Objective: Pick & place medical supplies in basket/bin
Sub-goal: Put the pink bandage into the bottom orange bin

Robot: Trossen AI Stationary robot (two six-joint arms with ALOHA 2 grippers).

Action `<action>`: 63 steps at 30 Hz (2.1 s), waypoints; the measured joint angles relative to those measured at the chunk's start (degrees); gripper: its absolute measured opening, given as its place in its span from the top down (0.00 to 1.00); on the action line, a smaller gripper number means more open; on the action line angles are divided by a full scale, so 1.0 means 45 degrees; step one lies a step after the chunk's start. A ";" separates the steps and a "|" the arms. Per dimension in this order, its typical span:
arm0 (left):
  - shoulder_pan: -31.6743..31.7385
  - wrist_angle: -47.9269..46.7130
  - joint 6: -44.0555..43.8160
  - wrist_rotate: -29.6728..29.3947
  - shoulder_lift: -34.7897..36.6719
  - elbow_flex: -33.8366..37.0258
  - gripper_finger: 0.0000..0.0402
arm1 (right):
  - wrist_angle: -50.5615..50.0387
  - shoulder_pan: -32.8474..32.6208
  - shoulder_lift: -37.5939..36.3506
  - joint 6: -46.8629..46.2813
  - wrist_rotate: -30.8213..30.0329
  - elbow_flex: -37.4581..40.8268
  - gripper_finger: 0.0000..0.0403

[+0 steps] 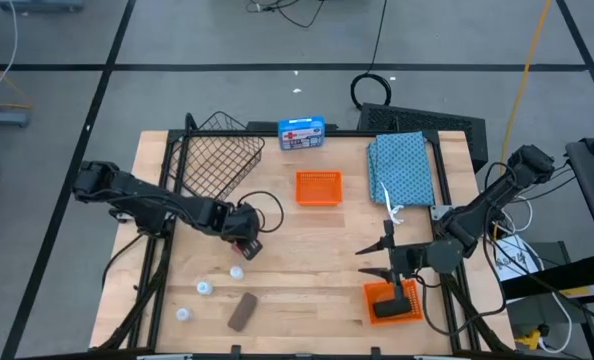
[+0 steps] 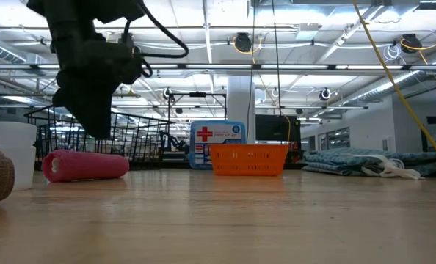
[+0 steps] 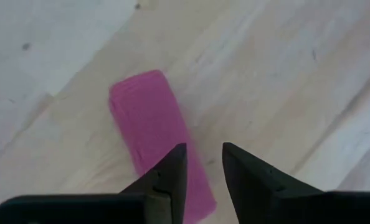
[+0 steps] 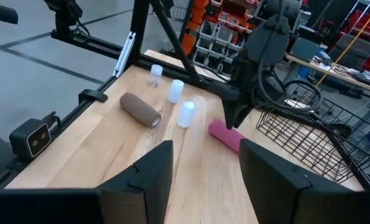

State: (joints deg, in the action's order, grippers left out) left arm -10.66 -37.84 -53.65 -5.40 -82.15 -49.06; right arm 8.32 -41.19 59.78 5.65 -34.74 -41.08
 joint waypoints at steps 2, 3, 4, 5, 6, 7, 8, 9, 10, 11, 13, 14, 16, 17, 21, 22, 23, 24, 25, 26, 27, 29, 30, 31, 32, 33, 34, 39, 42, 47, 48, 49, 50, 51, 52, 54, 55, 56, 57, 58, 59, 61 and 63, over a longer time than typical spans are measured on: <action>-0.0091 0.0004 0.0019 0.0225 0.0005 -0.0004 0.73 | -0.0024 0.0000 -0.0003 0.0000 0.0023 0.0000 0.58; -0.0122 -0.0015 0.0054 0.0306 -0.0013 -0.0004 0.71 | -0.0087 0.0000 -0.0003 0.0000 0.0030 0.0000 0.58; -0.0164 -0.0047 0.0065 0.0386 -0.0044 -0.0004 0.70 | -0.0137 0.0000 0.0002 0.0000 0.0035 0.0000 0.58; -0.0192 -0.0066 -0.0055 0.0430 -0.0061 -0.0001 0.67 | -0.0155 0.0000 -0.0003 0.0000 0.0044 0.0000 0.58; -0.0240 -0.0076 -0.0226 0.0421 -0.0060 0.0001 0.65 | -0.0190 0.0000 -0.0001 -0.0002 0.0044 0.0000 0.58; -0.0262 -0.0069 -0.0399 0.0420 -0.0051 0.0001 0.61 | -0.0256 0.0000 -0.0003 -0.0030 0.0044 0.0000 0.58; -0.0304 -0.0069 -0.0567 0.0404 -0.0049 0.0001 0.58 | -0.0328 0.0000 -0.0001 -0.0058 0.0048 0.0000 0.58; -0.0340 -0.0084 -0.0709 0.0366 -0.0050 0.0001 0.54 | -0.0374 0.0000 -0.0003 -0.0071 0.0053 0.0000 0.58; -0.0387 -0.0126 -0.0853 0.0284 -0.0053 0.0001 0.51 | -0.0381 0.0000 -0.0003 -0.0075 0.0051 0.0000 0.58; -0.0431 -0.0215 -0.0921 0.0146 -0.0049 0.0001 0.48 | -0.0381 0.0000 -0.0003 -0.0079 0.0054 0.0000 0.58; -0.0592 -0.0565 -0.1043 -0.0232 -0.0049 0.0001 0.42 | -0.0396 0.0000 -0.0003 -0.0083 0.0054 0.0000 0.58; -0.0662 -0.0812 -0.1232 -0.0476 -0.0049 0.0001 0.40 | -0.0418 0.0000 -0.0003 -0.0083 0.0054 0.0000 0.58; -0.0765 -0.1264 -0.1839 -0.0965 -0.0049 0.0001 0.36 | -0.0422 0.0000 -0.0003 -0.0091 0.0054 0.0000 0.58; -0.0807 -0.1390 -0.2134 -0.1123 -0.0049 0.0001 0.35 | -0.0453 0.0000 -0.0003 -0.0092 0.0054 0.0000 0.58; -0.0987 -0.1257 -0.2780 -0.1183 -0.0112 0.0006 0.33 | -0.0570 0.0000 -0.0003 -0.0093 0.0054 0.0000 0.58; -0.1038 -0.1213 -0.2900 -0.1167 -0.0211 0.0006 0.33 | -0.0578 0.0000 -0.0003 -0.0097 0.0059 0.0000 0.58; -0.1118 -0.1220 -0.3019 -0.1149 -0.0324 0.0006 0.33 | -0.0574 0.0000 -0.0003 -0.0097 0.0059 0.0000 0.58; -0.1198 -0.1212 -0.3147 -0.1149 -0.0490 0.0006 0.33 | -0.0573 0.0000 -0.0003 -0.0097 0.0059 0.0000 0.58; -0.1267 -0.1183 -0.3272 -0.1144 -0.0680 0.0006 0.32 | -0.0574 0.0000 -0.0003 -0.0096 0.0059 0.0000 0.58; -0.1343 -0.1159 -0.3397 -0.1109 -0.0909 0.0006 0.32 | -0.0573 0.0000 -0.0003 -0.0097 0.0059 0.0000 0.58; -0.1405 -0.1170 -0.3489 -0.1049 -0.1158 0.0006 0.32 | -0.0574 0.0000 -0.0003 -0.0097 0.0059 0.0000 0.58; -0.1451 -0.1176 -0.3672 -0.0936 -0.1632 0.0011 0.32 | -0.0573 0.0000 -0.0003 -0.0097 0.0059 0.0000 0.58; -0.1446 -0.1177 -0.3822 -0.0810 -0.1832 0.0011 0.32 | -0.0573 0.0000 -0.0002 -0.0097 0.0059 0.0000 0.58; -0.1441 -0.1172 -0.3932 -0.0683 -0.2040 0.0011 0.32 | -0.0578 0.0000 -0.0003 -0.0097 0.0063 0.0000 0.58; -0.1436 -0.1162 -0.4007 -0.0516 -0.2231 0.0011 0.32 | -0.0578 0.0000 -0.0003 -0.0097 0.0063 0.0000 0.58; -0.1436 -0.1148 -0.4026 -0.0338 -0.2411 0.0011 0.32 | -0.0573 0.0000 -0.0003 -0.0097 0.0061 0.0000 0.58; -0.1436 -0.1139 -0.4033 -0.0195 -0.2568 0.0011 0.32 | -0.0573 0.0000 -0.0003 -0.0097 0.0063 0.0000 0.58; -0.1428 -0.1083 -0.3861 0.0132 -0.2806 -0.0038 0.32 | -0.0573 0.0000 -0.0003 -0.0098 0.0063 0.0000 0.58; -0.1392 -0.1092 -0.3848 0.0113 -0.2703 -0.0017 0.33 | -0.0573 0.0000 -0.0003 -0.0102 0.0062 0.0000 0.58; -0.1388 -0.1101 -0.3789 0.0097 -0.2633 0.0001 0.42 | -0.0568 0.0000 0.0001 -0.0102 0.0063 0.0000 0.58; -0.1390 -0.1080 -0.3784 0.0099 -0.2633 0.0001 0.45 | -0.0568 0.0000 -0.0003 -0.0105 0.0063 0.0000 0.58; -0.1393 -0.1037 -0.3783 0.0096 -0.2633 0.0001 0.48 | -0.0568 0.0000 -0.0003 -0.0123 0.0063 0.0000 0.58; -0.1393 -0.0979 -0.3760 0.0062 -0.2633 0.0001 0.51 | -0.0568 0.0000 -0.0003 -0.0151 0.0063 0.0000 0.58; -0.1393 -0.0899 -0.3651 -0.0009 -0.2633 0.0001 0.54 | -0.0568 0.0000 -0.0003 -0.0161 0.0063 0.0000 0.58; -0.1397 -0.0819 -0.3519 -0.0065 -0.2633 0.0001 0.57 | -0.0568 0.0000 -0.0003 -0.0165 0.0063 0.0000 0.58; -0.1334 -0.0539 -0.2970 -0.0010 -0.2633 0.0001 0.61 | -0.0568 0.0000 -0.0003 -0.0189 0.0063 0.0000 0.58; -0.1264 -0.0387 -0.2626 0.0141 -0.2633 0.0001 0.63 | -0.0568 0.0000 -0.0003 -0.0237 0.0063 0.0000 0.58; -0.1193 -0.0273 -0.2351 0.0281 -0.2633 0.0001 0.64 | -0.0573 0.0000 -0.0003 -0.0258 0.0063 0.0000 0.58; -0.1111 -0.0262 -0.2157 0.0426 -0.2633 -0.0022 0.65 | -0.0570 0.0000 -0.0003 -0.0267 0.0063 0.0000 0.58; -0.1034 -0.0341 -0.2018 0.0512 -0.2635 -0.0111 0.66 | -0.0573 0.0000 -0.0003 -0.0262 0.0063 0.0000 0.58; -0.0977 -0.0390 -0.1891 0.0557 -0.2641 -0.0223 0.67 | -0.0568 0.0000 -0.0003 -0.0262 0.0063 0.0000 0.58; -0.0868 -0.0366 -0.1427 0.0590 -0.2647 -0.0528 0.68 | -0.0569 0.0000 -0.0003 -0.0262 0.0063 0.0000 0.58; -0.0785 -0.0346 -0.0805 0.0590 -0.2642 -0.0925 0.69 | -0.0573 0.0000 -0.0003 -0.0262 0.0063 0.0000 0.58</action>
State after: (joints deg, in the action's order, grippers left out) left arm -14.19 -39.40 -57.27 -2.74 -94.04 -53.22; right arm 5.74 -41.19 59.77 4.47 -34.46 -41.08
